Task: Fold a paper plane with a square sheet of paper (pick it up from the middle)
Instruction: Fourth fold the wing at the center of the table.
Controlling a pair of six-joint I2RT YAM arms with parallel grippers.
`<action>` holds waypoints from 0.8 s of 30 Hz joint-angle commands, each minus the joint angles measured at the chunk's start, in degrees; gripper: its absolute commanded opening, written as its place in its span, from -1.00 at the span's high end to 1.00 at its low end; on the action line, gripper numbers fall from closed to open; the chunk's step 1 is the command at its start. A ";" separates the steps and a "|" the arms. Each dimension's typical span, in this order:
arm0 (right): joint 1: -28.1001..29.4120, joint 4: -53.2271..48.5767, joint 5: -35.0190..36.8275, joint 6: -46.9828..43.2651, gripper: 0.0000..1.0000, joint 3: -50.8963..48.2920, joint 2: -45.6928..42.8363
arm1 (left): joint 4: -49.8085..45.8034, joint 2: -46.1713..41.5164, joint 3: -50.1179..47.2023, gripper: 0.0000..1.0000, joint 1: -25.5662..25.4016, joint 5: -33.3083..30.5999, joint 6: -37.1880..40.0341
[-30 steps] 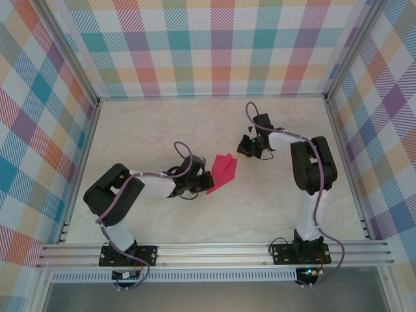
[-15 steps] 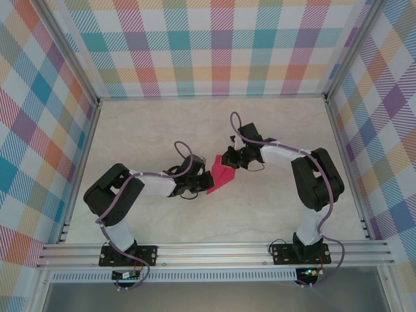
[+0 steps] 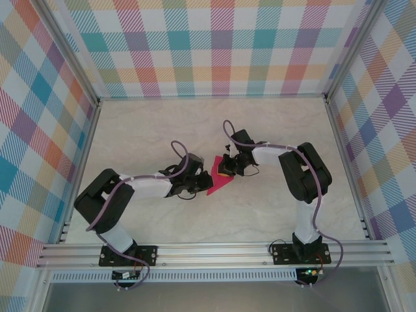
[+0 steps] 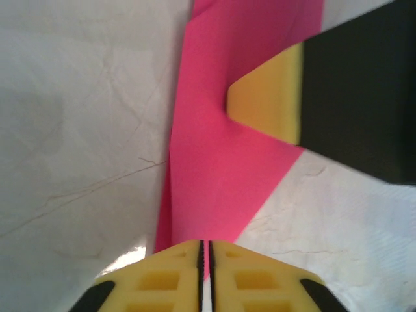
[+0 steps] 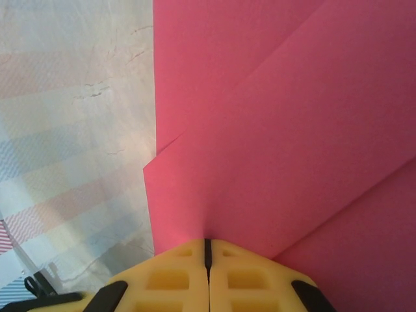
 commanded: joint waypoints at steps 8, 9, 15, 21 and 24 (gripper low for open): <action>-0.05 -4.59 5.17 0.98 0.90 0.60 2.05 | 2.58 -2.95 0.30 0.47 0.04 0.93 -1.06; -0.06 -4.57 5.13 1.07 0.90 0.66 2.21 | 3.66 -1.76 0.43 0.47 0.03 2.76 -1.32; -0.08 -5.31 5.86 2.21 0.90 0.59 2.76 | 6.74 2.98 1.16 0.46 0.00 7.97 -1.81; -0.08 -5.18 6.45 3.18 0.90 0.06 2.85 | 7.03 5.37 -0.08 0.49 -0.02 8.14 -2.17; -0.07 -5.43 6.78 3.12 0.90 0.14 2.89 | 5.88 5.88 -0.61 0.52 -0.05 6.66 -2.00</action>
